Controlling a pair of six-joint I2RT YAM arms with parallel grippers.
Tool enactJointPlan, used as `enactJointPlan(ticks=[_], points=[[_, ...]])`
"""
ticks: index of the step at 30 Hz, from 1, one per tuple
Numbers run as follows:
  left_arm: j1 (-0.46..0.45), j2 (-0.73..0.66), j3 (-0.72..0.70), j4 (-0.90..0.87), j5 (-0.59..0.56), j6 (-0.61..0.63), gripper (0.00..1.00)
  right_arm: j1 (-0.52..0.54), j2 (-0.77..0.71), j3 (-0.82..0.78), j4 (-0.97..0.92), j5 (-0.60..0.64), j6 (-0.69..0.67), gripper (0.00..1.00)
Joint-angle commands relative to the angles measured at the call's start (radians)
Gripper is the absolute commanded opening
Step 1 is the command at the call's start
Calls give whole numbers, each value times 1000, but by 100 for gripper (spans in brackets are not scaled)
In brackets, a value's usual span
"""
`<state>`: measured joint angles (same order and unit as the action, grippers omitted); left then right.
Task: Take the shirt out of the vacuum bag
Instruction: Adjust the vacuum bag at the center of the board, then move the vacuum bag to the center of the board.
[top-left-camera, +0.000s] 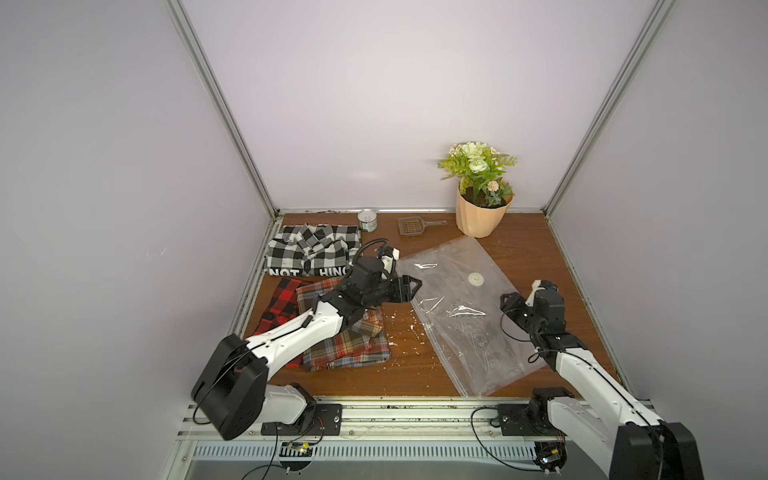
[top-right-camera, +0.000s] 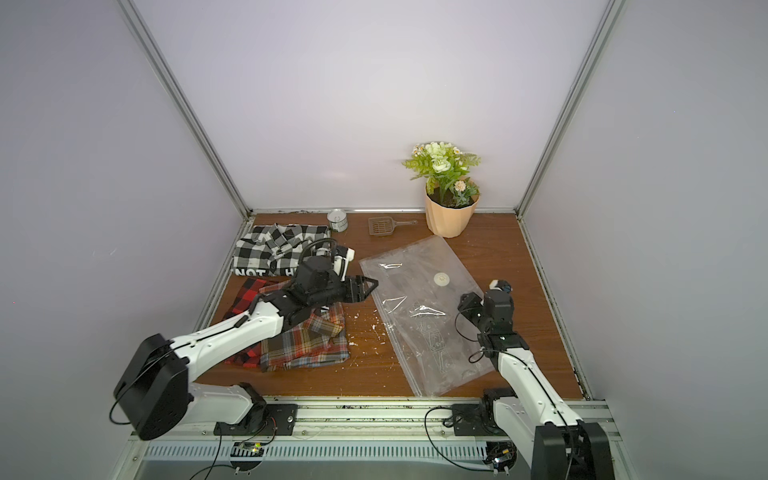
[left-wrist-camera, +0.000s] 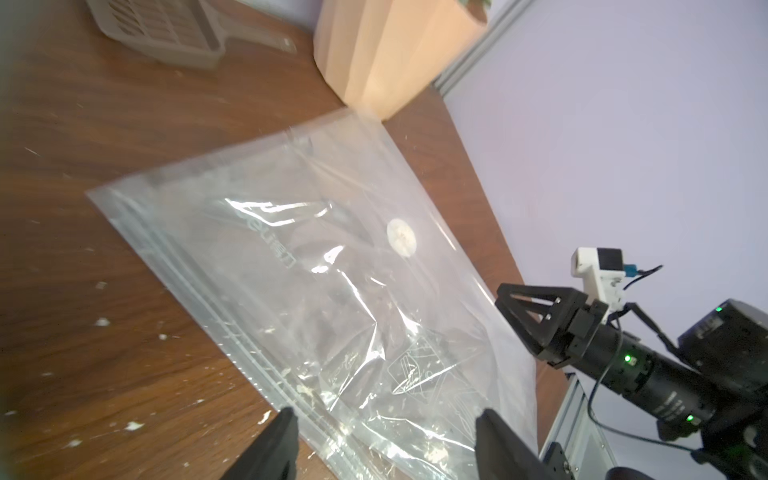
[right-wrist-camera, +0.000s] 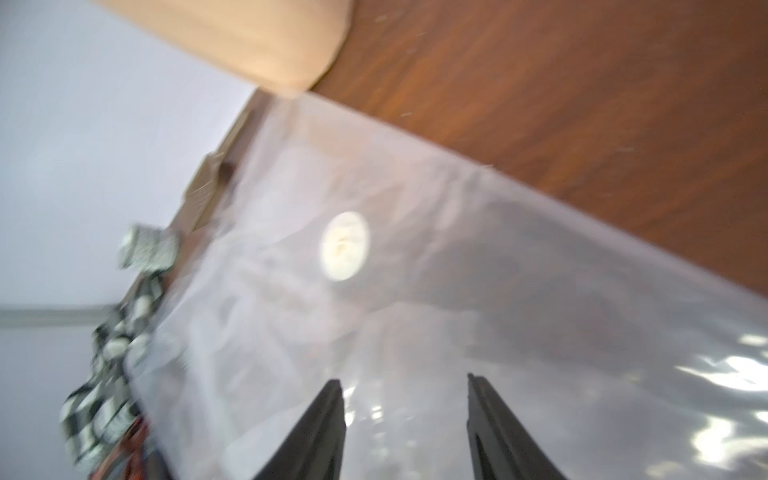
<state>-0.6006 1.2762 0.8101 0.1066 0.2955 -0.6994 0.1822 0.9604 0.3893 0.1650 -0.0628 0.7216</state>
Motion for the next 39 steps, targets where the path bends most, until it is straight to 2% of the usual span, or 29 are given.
enactJointPlan(ticks=[1, 5, 7, 10, 13, 17, 23, 27, 32, 39], points=[[68, -115, -30, -118, -70, -3, 70, 185, 75, 83, 101, -135, -28, 51], [164, -230, -47, -206, -86, 0, 71, 439, 213, 174, 162, -68, 0, 49], [245, -274, -79, -226, -53, -16, 71, 520, 278, 237, 168, -23, -16, 49], [349, -324, -136, -246, -12, -20, 71, 590, 432, 349, 150, -13, -30, 48], [408, -357, -165, -274, -14, -12, 71, 648, 600, 451, 129, 22, -47, 47], [479, -399, -182, -329, -36, -4, 71, 675, 803, 582, 91, 42, -54, 46], [582, -439, -197, -400, -39, 24, 71, 660, 965, 714, -8, 157, -53, 41], [596, -441, -200, -418, -68, 31, 71, 619, 1002, 750, -80, 232, -32, 42], [614, -430, -206, -466, -182, 30, 76, 514, 1001, 713, -99, 275, -2, 42], [714, -385, -241, -454, -162, 53, 83, 350, 921, 625, -57, 250, -34, 42]])
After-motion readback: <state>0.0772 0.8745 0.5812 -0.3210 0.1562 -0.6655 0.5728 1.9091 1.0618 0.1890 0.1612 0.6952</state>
